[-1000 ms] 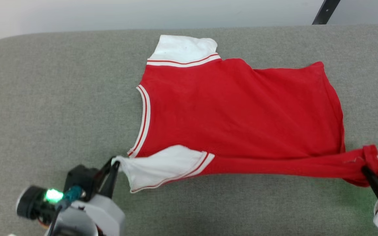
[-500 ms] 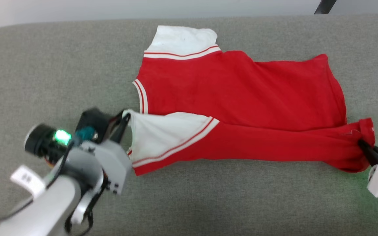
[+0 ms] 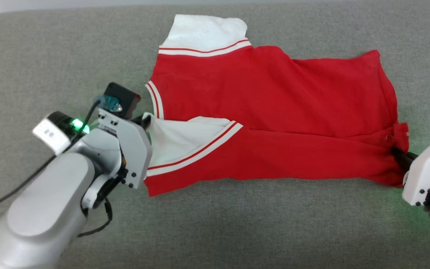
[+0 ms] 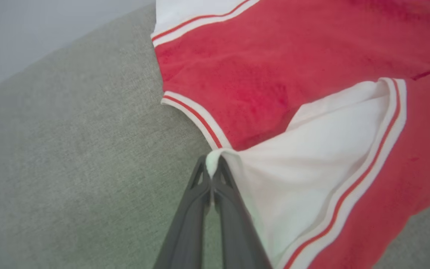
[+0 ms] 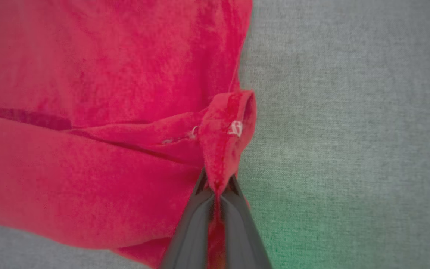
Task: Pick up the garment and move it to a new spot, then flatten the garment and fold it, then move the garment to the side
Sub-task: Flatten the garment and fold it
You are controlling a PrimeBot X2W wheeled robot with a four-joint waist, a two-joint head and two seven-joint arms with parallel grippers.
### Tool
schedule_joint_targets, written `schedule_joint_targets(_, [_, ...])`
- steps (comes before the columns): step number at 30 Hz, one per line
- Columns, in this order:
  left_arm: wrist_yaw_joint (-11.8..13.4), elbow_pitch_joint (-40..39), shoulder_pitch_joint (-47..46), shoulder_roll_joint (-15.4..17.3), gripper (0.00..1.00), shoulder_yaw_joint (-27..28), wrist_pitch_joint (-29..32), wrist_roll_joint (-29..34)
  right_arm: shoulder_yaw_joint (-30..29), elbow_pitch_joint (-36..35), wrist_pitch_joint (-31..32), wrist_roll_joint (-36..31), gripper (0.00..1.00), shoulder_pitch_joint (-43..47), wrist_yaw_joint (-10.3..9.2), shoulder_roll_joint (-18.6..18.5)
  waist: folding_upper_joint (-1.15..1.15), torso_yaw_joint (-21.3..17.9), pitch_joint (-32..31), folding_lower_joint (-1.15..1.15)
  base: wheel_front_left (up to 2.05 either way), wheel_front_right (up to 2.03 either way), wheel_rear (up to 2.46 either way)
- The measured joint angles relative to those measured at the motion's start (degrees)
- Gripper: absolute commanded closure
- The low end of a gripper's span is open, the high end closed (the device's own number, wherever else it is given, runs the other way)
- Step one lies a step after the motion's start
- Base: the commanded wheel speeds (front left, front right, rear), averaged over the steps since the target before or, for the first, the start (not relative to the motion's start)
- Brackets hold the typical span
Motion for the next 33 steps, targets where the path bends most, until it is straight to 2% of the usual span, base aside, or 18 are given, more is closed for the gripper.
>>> schedule_joint_targets(7, [-1.83, 5.47, -1.33, -2.11, 1.00, -0.92, 7.10, -4.34, 3.83, 3.32, 4.17, 1.56, 1.00, -3.93, 0.00, -1.92, 0.00, -0.53, 1.11, 0.00, 0.00, 0.00, 0.00])
schedule_joint_targets(10, [-1.89, 7.39, -2.49, -2.99, 0.97, -0.64, 9.47, -6.14, 4.83, 4.19, 5.48, 2.35, 1.00, -5.00, 0.00, -2.47, 0.00, -0.54, 1.58, 0.00, 0.00, 0.00, 0.00])
schedule_joint_targets(13, [-1.86, 8.92, -3.57, -3.67, 1.00, -0.26, 12.21, -8.03, 5.76, 4.71, 6.19, 2.74, 1.00, -5.97, 0.00, -3.02, 0.00, -0.51, 1.96, 0.00, 0.00, 0.00, 0.00])
schedule_joint_targets(18, [-1.22, 10.54, -4.86, -4.59, 1.00, 0.30, 16.31, -10.45, 6.59, 5.42, 6.33, 3.30, 1.00, -6.86, 0.00, -3.46, 0.00, -0.44, 2.34, 0.00, 0.00, 0.00, 0.00])
schedule_joint_targets(21, [-0.09, 11.04, -5.35, -5.14, 0.92, 0.85, 18.68, -11.94, 6.84, 5.87, 6.32, 3.32, 1.00, -7.22, 0.00, -3.60, 0.00, -0.35, 2.37, 0.00, 0.00, 0.00, 0.00])
schedule_joint_targets(25, [1.68, 11.10, -6.08, -5.46, 0.92, 0.80, 22.38, -13.01, 7.02, 6.67, 6.25, 3.67, 1.00, -7.69, 0.00, -3.71, 0.00, -0.13, 2.29, 0.00, 0.00, 0.00, 0.00])
schedule_joint_targets(26, [2.07, 10.91, -6.32, -5.45, 0.85, 0.71, 22.96, -13.01, 7.06, 6.80, 6.24, 3.70, 1.00, -7.73, 0.00, -3.75, 0.00, -0.05, 2.30, 0.00, 0.00, 0.00, 0.00])
schedule_joint_targets(27, [2.44, 10.72, -6.44, -5.54, 0.73, 0.74, 23.53, -13.08, 7.11, 6.94, 6.21, 3.70, 1.00, -7.84, 0.00, -3.77, 0.00, 0.03, 2.32, 0.00, 0.00, 0.00, 0.00])
schedule_joint_targets(28, [2.78, 10.55, -6.63, -5.58, 0.73, 0.74, 24.01, -13.22, 7.16, 7.11, 6.13, 3.70, 1.00, -7.95, 0.00, -3.76, 0.00, 0.08, 2.33, 0.00, 0.00, 0.00, 0.00])
schedule_joint_targets(30, [3.30, 10.12, -6.94, -5.56, 0.56, 0.65, 24.88, -13.22, 7.32, 7.39, 5.98, 3.70, 1.00, -8.21, 0.00, -3.71, 0.00, 0.15, 2.35, 0.00, 0.00, 0.00, 0.00])
schedule_joint_targets(32, [3.75, 9.48, -7.17, -5.48, 0.00, 0.55, 24.68, -12.78, 7.53, 7.73, 5.87, 3.70, 1.00, -8.66, 0.00, -3.70, 0.00, 0.23, 2.39, 0.00, 0.00, 0.00, 0.00])
schedule_joint_targets(33, [3.91, 9.28, -7.17, -5.46, 0.00, 0.57, 24.31, -12.60, 7.69, 7.86, 5.71, 3.71, 1.00, -8.78, 0.00, -3.65, 0.00, 0.26, 2.40, 0.00, 0.00, 0.00, 0.00])
